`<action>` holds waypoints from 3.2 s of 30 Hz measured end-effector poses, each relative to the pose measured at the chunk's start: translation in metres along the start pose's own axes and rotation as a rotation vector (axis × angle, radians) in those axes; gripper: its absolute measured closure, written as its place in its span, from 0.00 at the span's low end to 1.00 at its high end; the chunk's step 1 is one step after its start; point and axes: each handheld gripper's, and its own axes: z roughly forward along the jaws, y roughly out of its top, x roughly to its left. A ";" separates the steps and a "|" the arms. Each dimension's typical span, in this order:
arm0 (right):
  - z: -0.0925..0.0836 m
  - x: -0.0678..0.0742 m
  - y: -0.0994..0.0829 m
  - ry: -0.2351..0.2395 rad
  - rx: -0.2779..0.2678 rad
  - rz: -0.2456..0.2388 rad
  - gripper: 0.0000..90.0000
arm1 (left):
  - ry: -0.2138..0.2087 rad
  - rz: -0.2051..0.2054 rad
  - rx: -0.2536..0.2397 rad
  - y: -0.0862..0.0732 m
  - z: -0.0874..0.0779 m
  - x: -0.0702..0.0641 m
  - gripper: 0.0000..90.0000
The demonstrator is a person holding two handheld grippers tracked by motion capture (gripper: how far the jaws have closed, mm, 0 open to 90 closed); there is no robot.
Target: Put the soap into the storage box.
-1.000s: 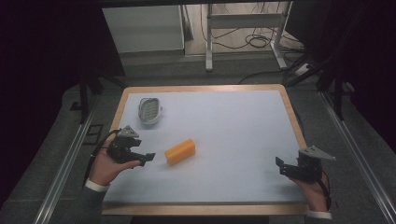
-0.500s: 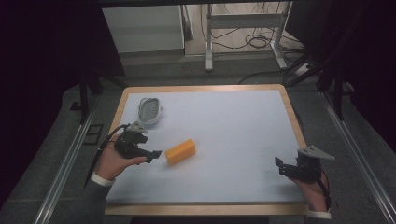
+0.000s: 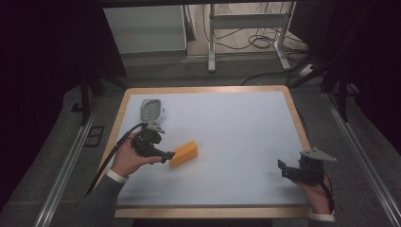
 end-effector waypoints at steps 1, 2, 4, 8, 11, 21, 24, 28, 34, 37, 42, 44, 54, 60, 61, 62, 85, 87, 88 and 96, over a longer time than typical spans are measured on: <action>0.000 -0.001 0.000 -0.001 0.000 -0.002 0.08 | 0.000 0.003 0.004 0.002 0.001 -0.001 0.24; 0.000 -0.001 0.000 0.000 0.000 -0.001 0.08 | -0.002 0.005 0.008 0.003 0.002 -0.001 0.24; -0.001 -0.001 0.000 -0.001 0.000 0.001 0.08 | -0.003 0.012 0.016 0.006 0.004 -0.002 0.24; -0.001 -0.001 0.000 -0.003 -0.001 0.003 0.08 | -0.013 0.009 0.025 0.008 0.008 -0.002 0.24; -0.001 -0.001 0.000 -0.002 0.002 -0.001 0.08 | -0.013 0.008 0.035 0.009 0.012 -0.001 0.24; 0.001 -0.001 -0.001 -0.006 0.010 0.001 0.08 | -0.014 0.017 0.075 0.017 0.027 -0.004 0.25; 0.002 -0.002 -0.002 -0.010 0.012 0.000 0.08 | -0.022 0.020 0.089 0.020 0.033 -0.005 0.25; 0.002 -0.002 -0.002 -0.012 0.016 0.000 0.08 | -0.029 0.016 0.105 0.024 0.042 -0.005 0.28; 0.002 -0.003 -0.002 -0.008 0.012 -0.007 0.08 | -0.020 0.011 0.142 0.029 0.054 -0.003 0.34; 0.003 -0.003 -0.002 -0.009 0.014 -0.007 0.08 | -0.026 0.024 0.167 0.034 0.060 -0.007 0.36; 0.003 -0.003 -0.003 -0.014 0.018 -0.007 0.08 | -0.031 0.031 0.203 0.037 0.072 -0.008 0.41; 0.003 -0.004 -0.003 -0.013 0.018 -0.003 0.08 | -0.034 0.034 0.214 0.037 0.075 -0.007 0.42; 0.004 -0.004 -0.004 -0.017 0.024 -0.006 0.08 | -0.037 0.056 0.246 0.035 0.083 -0.010 0.61; 0.004 -0.005 -0.004 -0.022 0.028 -0.006 0.08 | -0.039 0.070 0.248 0.035 0.083 -0.011 0.66; 0.004 -0.005 -0.005 -0.022 0.028 -0.005 0.08 | -0.036 0.065 0.240 0.035 0.083 -0.011 0.67; 0.004 -0.005 -0.005 -0.023 0.028 -0.007 0.08 | -0.034 0.071 0.242 0.035 0.083 -0.011 0.67; 0.003 -0.007 -0.005 -0.032 0.026 -0.004 0.08 | -0.027 -0.004 0.136 0.037 0.043 0.014 0.68; 0.003 -0.007 -0.005 -0.032 0.026 -0.003 0.08 | -0.024 -0.006 0.134 0.037 0.040 0.016 0.68; 0.003 -0.007 -0.005 -0.032 0.025 -0.003 0.08 | -0.022 -0.006 0.133 0.037 0.040 0.016 0.68; 0.003 -0.007 -0.005 -0.032 0.025 -0.002 0.08 | -0.015 -0.003 0.119 0.040 0.031 0.017 0.68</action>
